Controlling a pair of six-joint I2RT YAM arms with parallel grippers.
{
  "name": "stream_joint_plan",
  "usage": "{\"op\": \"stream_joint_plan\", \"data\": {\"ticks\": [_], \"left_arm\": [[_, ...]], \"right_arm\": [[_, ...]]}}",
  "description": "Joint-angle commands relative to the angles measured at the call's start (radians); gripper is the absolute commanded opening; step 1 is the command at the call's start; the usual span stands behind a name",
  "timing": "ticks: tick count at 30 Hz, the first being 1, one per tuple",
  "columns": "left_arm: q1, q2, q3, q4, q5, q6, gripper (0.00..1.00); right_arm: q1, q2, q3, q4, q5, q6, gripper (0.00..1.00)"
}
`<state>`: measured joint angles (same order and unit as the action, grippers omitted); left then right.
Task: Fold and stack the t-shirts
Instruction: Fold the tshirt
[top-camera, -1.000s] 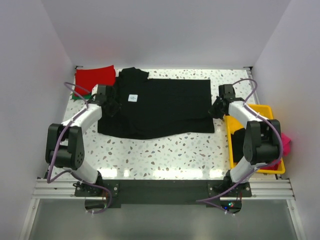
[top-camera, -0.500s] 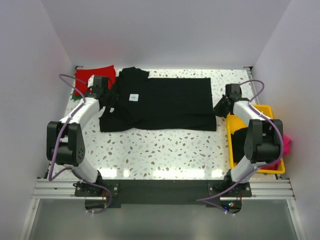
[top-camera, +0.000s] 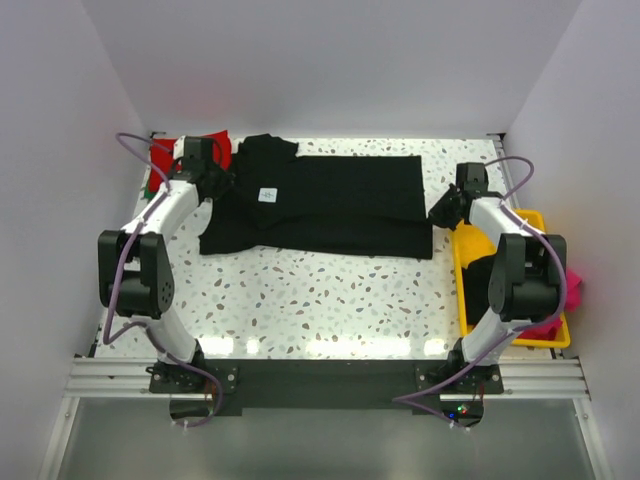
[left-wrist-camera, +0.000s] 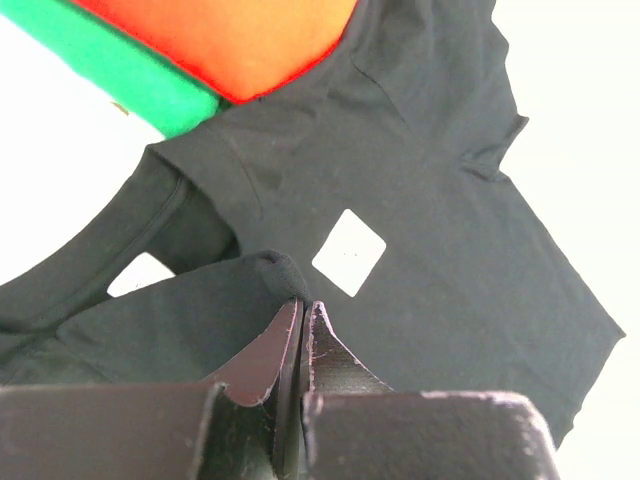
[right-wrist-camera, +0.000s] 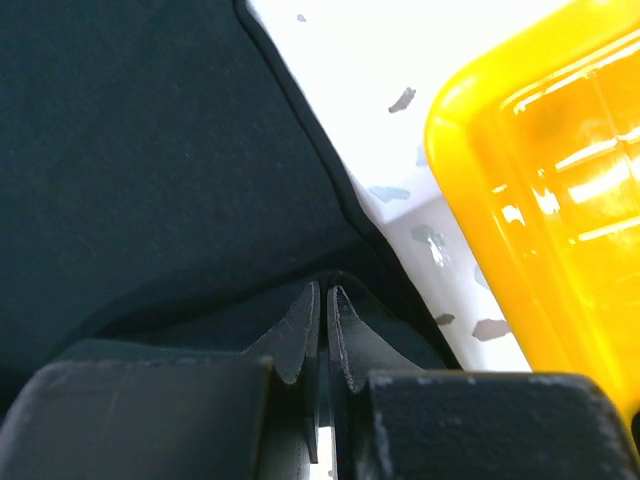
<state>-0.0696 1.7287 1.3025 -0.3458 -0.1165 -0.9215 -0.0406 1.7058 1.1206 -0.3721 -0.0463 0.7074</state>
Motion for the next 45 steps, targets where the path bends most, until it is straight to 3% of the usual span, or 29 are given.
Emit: {"op": "stream_joint_plan", "data": {"ticks": [1, 14, 21, 31, 45], "left_arm": [[0.014, 0.035, 0.076, 0.001, 0.011, 0.038, 0.00], [0.016, 0.137, 0.170, -0.007, 0.044, 0.096, 0.07], [0.016, 0.085, 0.084, 0.011, 0.064, 0.099, 0.00], [0.016, -0.318, -0.245, 0.036, 0.038, 0.065, 0.00], [0.016, -0.995, -0.479, -0.277, -0.051, 0.078, 0.00]], "right_arm": [[-0.008, 0.014, 0.057, 0.027, -0.013, 0.017, 0.00], [-0.012, 0.075, 0.082, 0.041, -0.026, 0.024, 0.00], [-0.015, 0.048, 0.028, 0.067, -0.053, 0.023, 0.00], [-0.015, -0.188, -0.137, 0.052, -0.035, 0.000, 0.00], [-0.015, -0.610, -0.292, -0.151, -0.010, -0.043, 0.00]]}}
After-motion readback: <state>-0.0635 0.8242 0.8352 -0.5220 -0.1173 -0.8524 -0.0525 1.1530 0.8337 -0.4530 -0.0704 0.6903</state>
